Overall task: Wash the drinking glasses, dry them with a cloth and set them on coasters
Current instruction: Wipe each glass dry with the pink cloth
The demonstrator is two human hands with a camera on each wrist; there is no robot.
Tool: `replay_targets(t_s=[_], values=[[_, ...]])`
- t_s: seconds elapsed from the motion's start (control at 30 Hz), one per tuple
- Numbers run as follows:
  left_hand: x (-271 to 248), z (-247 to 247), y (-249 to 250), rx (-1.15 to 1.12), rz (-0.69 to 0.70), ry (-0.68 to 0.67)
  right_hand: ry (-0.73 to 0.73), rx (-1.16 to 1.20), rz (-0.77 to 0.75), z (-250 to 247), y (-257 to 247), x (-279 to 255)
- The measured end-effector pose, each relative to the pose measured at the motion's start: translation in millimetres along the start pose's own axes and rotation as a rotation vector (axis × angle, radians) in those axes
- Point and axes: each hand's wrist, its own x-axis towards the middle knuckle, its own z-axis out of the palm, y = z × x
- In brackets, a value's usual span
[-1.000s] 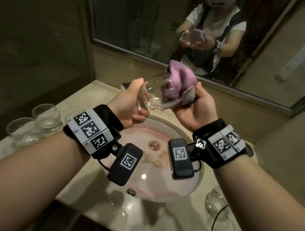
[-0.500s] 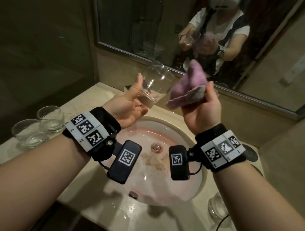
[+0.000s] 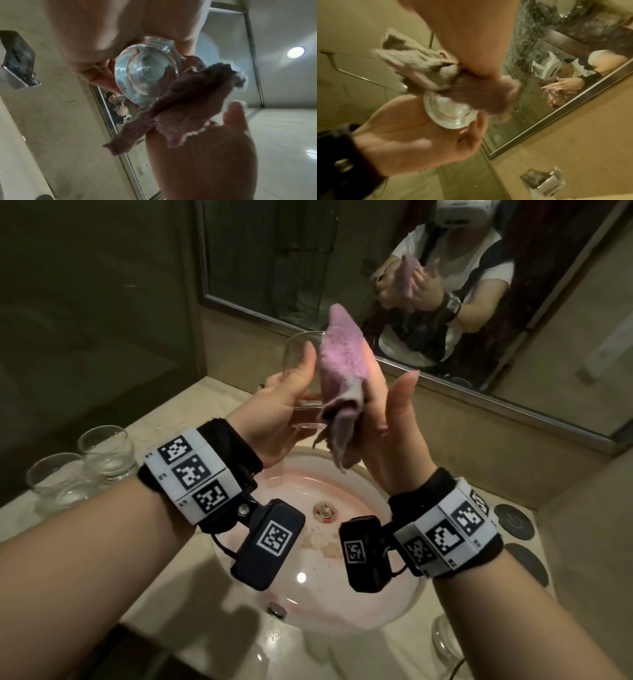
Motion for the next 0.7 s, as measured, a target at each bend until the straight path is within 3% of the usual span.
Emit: replay_targets(t_s=[0.07, 0.13, 0.23, 0.4, 0.5, 0.57, 0.67, 0.7], values=[[0.4, 2.0, -5.0, -0.011, 0.03, -0.028, 0.214, 0.0, -0.068, 3.4, -0.6, 0.7], [-1.3, 5.3, -8.8, 0.018, 0.069, -0.048, 0.359, -0.208, -0.123, 8.3, -1.0, 0.4], [-4.4, 8.6, -11.7, 0.093, 0.172, -0.071, 0.39, -0.245, -0.133, 11.2, -2.9, -1.2], [-14.9, 9.3, -11.7, 0.36, 0.235, -0.155, 0.466, 0.155, 0.204, -11.8, -11.7, -8.4], [-12.8, 12.3, -13.3, 0.467, 0.302, -0.079, 0.434, 0.15, 0.09, -7.7, -12.2, -10.3], [-9.8, 16.1, -12.1, 0.361, 0.333, 0.023, 0.492, 0.07, 0.015, 3.3, -14.6, -3.2], [-11.4, 22.2, -4.3, 0.199, 0.278, 0.091, 0.484, -0.367, -0.175, 11.4, -4.8, -3.5], [-13.0, 23.9, -1.4, 0.178, 0.248, 0.083, 0.502, -0.412, -0.221, 13.4, -0.6, -4.6]])
